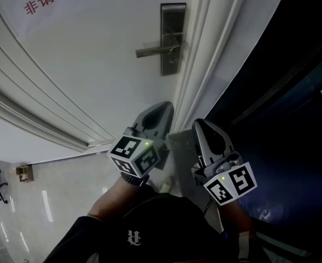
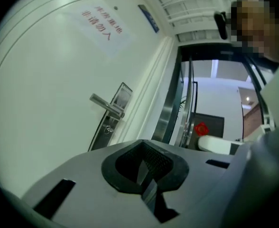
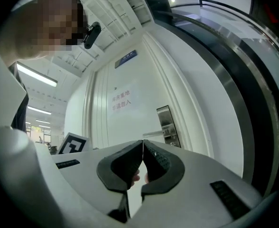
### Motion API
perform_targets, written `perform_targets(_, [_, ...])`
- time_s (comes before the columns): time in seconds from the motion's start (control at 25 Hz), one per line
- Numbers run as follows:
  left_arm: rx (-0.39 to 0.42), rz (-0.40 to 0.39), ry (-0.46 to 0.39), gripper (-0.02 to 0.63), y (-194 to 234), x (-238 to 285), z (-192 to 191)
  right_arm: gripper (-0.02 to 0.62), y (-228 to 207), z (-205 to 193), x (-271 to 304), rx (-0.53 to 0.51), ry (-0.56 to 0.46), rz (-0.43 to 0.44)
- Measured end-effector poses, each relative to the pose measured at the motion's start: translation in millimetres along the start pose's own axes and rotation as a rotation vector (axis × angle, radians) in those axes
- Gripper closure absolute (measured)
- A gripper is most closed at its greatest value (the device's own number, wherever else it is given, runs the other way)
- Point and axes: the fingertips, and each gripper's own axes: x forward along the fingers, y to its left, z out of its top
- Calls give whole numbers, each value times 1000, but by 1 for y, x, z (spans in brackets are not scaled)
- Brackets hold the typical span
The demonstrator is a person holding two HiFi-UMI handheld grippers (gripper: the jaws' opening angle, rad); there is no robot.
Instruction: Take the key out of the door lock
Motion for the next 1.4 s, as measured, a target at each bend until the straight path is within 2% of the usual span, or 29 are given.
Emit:
perform_targets(0.08, [-131, -3, -12, 600, 17, 18, 2, 580, -9, 0, 7, 7, 2, 1])
perform_targets(0.28, [-528, -11, -108, 598, 68, 55, 6, 580, -24, -2, 22, -3, 20, -9])
perform_targets(0.36, [-643, -11, -143, 598, 82, 69, 6, 580, -27, -5, 29, -8, 31, -11])
perform_targets(0.48, [-756, -11, -172, 597, 97, 88, 3, 580, -29, -5, 42, -11, 38, -5])
perform_targets(0.72, [-861, -18, -173, 595, 115, 114, -2, 580, -37, -5, 67, 4, 36, 4])
perform_targets(0.88, [-897, -37, -178, 536, 121, 125, -1, 580, -42, -3, 79, 4, 27, 7])
perform_targets(1.4, [-931, -84, -186, 534, 123, 150, 5, 580, -58, 2, 89, 4, 21, -21])
